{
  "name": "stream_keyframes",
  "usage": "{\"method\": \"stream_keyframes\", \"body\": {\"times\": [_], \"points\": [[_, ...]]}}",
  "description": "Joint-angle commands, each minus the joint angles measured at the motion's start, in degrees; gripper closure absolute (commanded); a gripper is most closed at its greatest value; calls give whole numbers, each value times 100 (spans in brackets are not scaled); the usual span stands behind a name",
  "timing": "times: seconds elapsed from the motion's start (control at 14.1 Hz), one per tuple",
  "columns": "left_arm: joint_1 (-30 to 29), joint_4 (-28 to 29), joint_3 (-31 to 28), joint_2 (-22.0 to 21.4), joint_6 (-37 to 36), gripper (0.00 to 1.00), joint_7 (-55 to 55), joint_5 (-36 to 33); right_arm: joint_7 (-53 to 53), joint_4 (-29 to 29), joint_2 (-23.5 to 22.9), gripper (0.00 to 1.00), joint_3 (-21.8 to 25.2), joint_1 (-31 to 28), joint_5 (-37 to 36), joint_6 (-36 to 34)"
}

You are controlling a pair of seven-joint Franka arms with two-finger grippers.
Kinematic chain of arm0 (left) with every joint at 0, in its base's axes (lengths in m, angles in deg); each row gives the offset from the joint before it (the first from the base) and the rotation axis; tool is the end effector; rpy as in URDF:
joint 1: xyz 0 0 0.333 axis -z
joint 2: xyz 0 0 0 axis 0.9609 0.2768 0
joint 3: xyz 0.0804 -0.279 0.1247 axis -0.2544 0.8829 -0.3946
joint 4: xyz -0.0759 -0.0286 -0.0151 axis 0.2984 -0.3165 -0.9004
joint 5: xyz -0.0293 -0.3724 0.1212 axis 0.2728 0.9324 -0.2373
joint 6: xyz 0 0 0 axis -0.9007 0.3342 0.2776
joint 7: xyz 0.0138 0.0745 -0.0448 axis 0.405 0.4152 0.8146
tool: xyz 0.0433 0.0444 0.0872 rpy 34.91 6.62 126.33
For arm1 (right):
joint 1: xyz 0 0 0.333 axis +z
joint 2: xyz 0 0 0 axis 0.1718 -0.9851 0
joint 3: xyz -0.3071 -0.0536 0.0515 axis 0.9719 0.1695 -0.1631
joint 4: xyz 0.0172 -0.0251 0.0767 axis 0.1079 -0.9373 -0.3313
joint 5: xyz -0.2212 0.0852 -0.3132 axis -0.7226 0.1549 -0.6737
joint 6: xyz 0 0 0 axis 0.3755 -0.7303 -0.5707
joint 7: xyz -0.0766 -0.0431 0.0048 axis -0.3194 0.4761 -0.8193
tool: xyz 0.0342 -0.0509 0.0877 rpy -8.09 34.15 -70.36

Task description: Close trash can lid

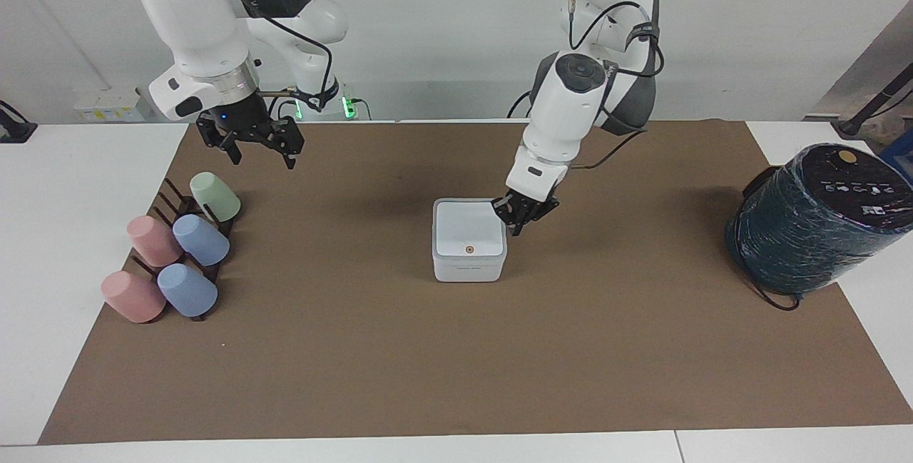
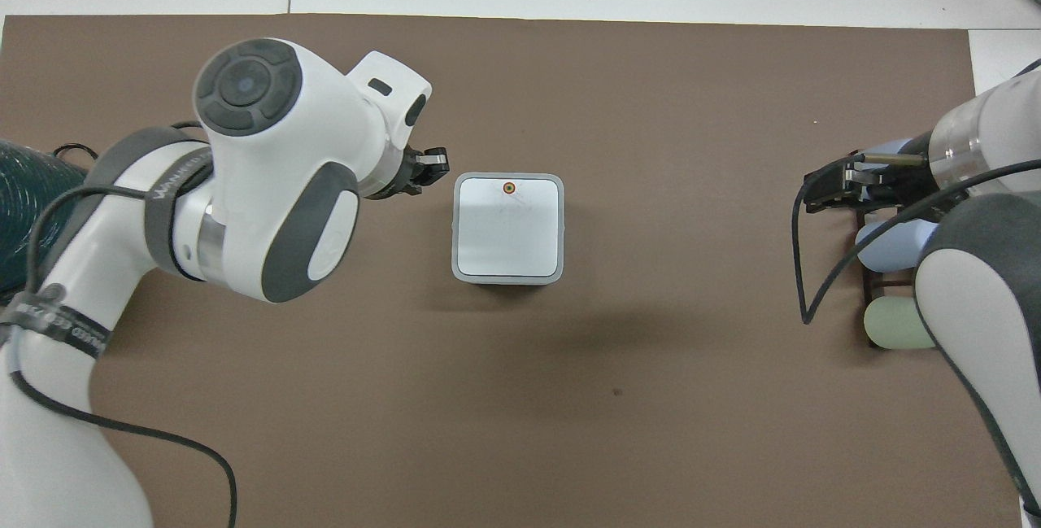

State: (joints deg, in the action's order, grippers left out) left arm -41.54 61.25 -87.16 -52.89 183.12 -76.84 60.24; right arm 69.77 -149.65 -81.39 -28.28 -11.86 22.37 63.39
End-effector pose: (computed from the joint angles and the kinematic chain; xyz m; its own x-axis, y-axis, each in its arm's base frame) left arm 0.5795 -0.2757 0.4862 0.9950 0.1000 0.0065 0.0984 -0.9868 0.1290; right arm 0.5601 0.0624 0.5896 0.9922 -0.1243 -0.0015 -0.1242 -0.9919 0.0260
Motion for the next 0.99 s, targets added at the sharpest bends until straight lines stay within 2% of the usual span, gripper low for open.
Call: {"method": "stream_keyframes", "body": {"times": [0.0, 0.28, 0.5, 0.57, 0.64, 0.71, 0.78, 0.92], "points": [[-416, 38, -6, -322, -736, 94, 797, -9, -45, -105, 95, 0, -66, -94, 23, 37], [-1242, 82, -6, -726, -1291, 91, 1852, -18, -36, -105, 95, 0, -66, -94, 23, 37], [-1516, 108, -6, -1043, -1563, 84, 1907, -429, -45, -105, 95, 0, -66, -94, 23, 37], [-1516, 108, -6, -1113, -1634, 75, 1898, -526, -36, -105, 95, 0, -66, -94, 23, 37], [-1525, 108, -6, -1158, -1643, 57, 1898, -588, -36, -105, 86, 0, -66, -94, 23, 37], [-1525, 108, -6, -1175, -1609, 25, 1898, -597, -45, -97, 95, 0, -66, -94, 23, 37], [-1525, 108, -6, -1176, -1565, 1, 1898, -598, -36, -105, 86, 0, -66, -94, 23, 37], [-1525, 47, -6, -1176, -1494, 0, 1942, -624, -36, -105, 95, 0, -66, -94, 23, 37]]}}
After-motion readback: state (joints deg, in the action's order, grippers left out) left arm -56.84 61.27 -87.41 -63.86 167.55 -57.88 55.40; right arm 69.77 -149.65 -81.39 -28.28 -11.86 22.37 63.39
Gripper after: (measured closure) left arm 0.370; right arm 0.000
